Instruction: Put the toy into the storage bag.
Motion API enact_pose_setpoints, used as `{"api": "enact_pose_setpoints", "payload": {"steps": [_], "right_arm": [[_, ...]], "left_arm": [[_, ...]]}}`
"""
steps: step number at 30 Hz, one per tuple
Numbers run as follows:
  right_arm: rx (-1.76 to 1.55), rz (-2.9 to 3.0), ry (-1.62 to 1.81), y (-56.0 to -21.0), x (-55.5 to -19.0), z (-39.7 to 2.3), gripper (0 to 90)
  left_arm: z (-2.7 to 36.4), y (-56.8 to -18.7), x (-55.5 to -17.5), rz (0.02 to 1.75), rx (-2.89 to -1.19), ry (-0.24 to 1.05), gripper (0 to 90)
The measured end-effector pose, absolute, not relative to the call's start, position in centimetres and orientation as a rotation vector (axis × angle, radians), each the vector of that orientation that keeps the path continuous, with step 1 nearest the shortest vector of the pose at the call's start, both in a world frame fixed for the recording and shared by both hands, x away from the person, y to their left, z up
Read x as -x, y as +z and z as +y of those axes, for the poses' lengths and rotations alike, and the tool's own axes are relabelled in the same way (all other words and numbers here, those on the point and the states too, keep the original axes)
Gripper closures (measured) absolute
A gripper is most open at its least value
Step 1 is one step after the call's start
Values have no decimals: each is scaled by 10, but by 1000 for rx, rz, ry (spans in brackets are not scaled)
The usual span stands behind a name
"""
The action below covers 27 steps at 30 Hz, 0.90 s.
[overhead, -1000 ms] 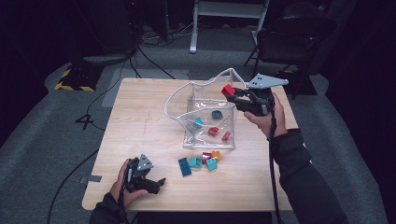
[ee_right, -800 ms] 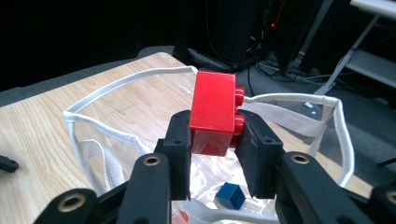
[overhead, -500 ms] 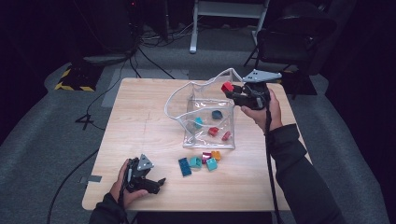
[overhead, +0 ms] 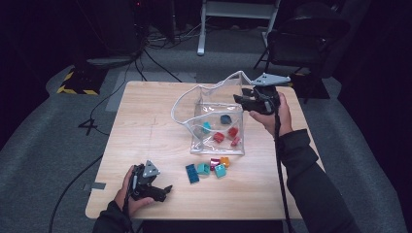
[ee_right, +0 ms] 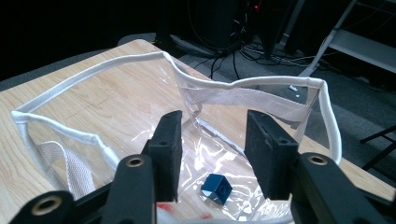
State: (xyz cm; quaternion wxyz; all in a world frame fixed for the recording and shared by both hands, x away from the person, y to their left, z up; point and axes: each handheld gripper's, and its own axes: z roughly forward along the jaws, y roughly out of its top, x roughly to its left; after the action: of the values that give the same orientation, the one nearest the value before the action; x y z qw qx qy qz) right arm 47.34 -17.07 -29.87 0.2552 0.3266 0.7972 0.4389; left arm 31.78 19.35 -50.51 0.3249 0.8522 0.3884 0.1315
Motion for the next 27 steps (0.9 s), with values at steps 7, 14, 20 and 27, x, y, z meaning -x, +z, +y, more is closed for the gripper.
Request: {"api": "enact_pose_setpoints", "payload": {"steps": [7,14,20,27], "right_arm": [[-885,2155,1221,-298,-469,-175,477],[-847,2128,1262,-295,-453,-186,388],[-788,2129,1250,-290,-439,-191,333],[-773,2114,1290,-292,-423,-195,231]], "left_arm": [[194,-505,-318,1016,-2236,347,3],[194,-505,-318,1017,-2236,348,2],[194,-505,-318,1016,-2236,348,2],[194,-505,-318,1016,-2236,347,2]]}}
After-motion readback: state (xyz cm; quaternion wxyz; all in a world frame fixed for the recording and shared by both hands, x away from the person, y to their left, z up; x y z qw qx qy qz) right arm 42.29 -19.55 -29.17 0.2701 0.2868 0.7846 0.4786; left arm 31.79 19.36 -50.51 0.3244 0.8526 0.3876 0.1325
